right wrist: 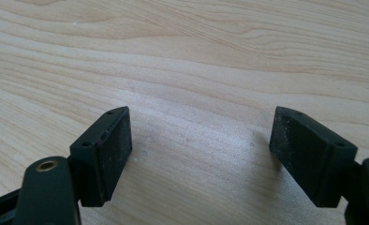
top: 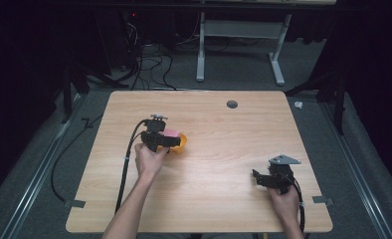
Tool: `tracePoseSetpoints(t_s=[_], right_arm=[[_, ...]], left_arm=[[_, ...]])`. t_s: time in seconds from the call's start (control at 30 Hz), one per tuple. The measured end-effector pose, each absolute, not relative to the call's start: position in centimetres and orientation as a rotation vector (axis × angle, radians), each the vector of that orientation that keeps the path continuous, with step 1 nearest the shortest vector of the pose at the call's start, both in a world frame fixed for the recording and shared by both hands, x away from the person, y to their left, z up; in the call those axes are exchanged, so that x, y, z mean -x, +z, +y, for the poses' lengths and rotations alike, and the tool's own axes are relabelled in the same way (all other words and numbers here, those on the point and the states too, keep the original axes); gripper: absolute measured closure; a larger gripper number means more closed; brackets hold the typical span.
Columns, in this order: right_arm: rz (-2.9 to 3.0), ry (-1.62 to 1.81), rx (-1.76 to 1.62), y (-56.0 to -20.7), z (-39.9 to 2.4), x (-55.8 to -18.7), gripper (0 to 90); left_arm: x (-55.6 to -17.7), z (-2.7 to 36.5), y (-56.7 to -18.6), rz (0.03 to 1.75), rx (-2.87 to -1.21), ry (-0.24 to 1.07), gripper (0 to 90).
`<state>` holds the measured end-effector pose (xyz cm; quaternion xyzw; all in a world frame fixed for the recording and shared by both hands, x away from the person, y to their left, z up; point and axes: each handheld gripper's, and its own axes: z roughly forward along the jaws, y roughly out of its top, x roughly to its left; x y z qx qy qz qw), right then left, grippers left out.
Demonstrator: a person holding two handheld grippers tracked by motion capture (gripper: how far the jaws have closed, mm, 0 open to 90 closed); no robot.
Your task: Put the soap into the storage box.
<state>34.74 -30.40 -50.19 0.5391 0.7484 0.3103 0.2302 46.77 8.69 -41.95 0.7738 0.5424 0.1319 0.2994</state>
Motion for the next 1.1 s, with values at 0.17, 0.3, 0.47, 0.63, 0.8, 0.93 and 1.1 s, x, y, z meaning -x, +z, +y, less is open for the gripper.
tracePoseSetpoints(t_s=[0.17,0.3,0.47,0.63,0.8,0.93,1.1], right_arm=[[2.058,0.855,-1.485,-50.2,-30.4,-34.7,21.9],[2.058,0.855,-1.484,-50.2,-30.4,-34.7,21.9],[2.06,0.855,-1.483,-50.2,-30.4,-34.7,21.9],[2.06,0.855,-1.482,-50.2,-30.4,-34.7,21.9],[2.06,0.855,-1.481,-50.2,-30.4,-34.7,21.9],[2.06,0.855,-1.483,-50.2,-30.4,-34.7,21.9],[2.06,0.854,-1.482,-50.2,-30.4,-34.7,21.9]], left_arm=[[-47.3,8.6,-42.5,1.464,-2.047,0.359,13.6],[-47.5,8.5,-42.7,1.472,-2.047,0.359,13.5],[-47.7,8.3,-43.2,1.481,-2.06,0.363,13.5],[-47.9,8.0,-43.5,1.483,-2.065,0.367,13.5],[-48.1,8.0,-43.8,1.493,-2.066,0.364,13.5],[-48.2,7.9,-44.0,1.492,-2.07,0.375,13.5],[-48.3,7.8,-44.1,1.496,-2.074,0.375,13.5]])
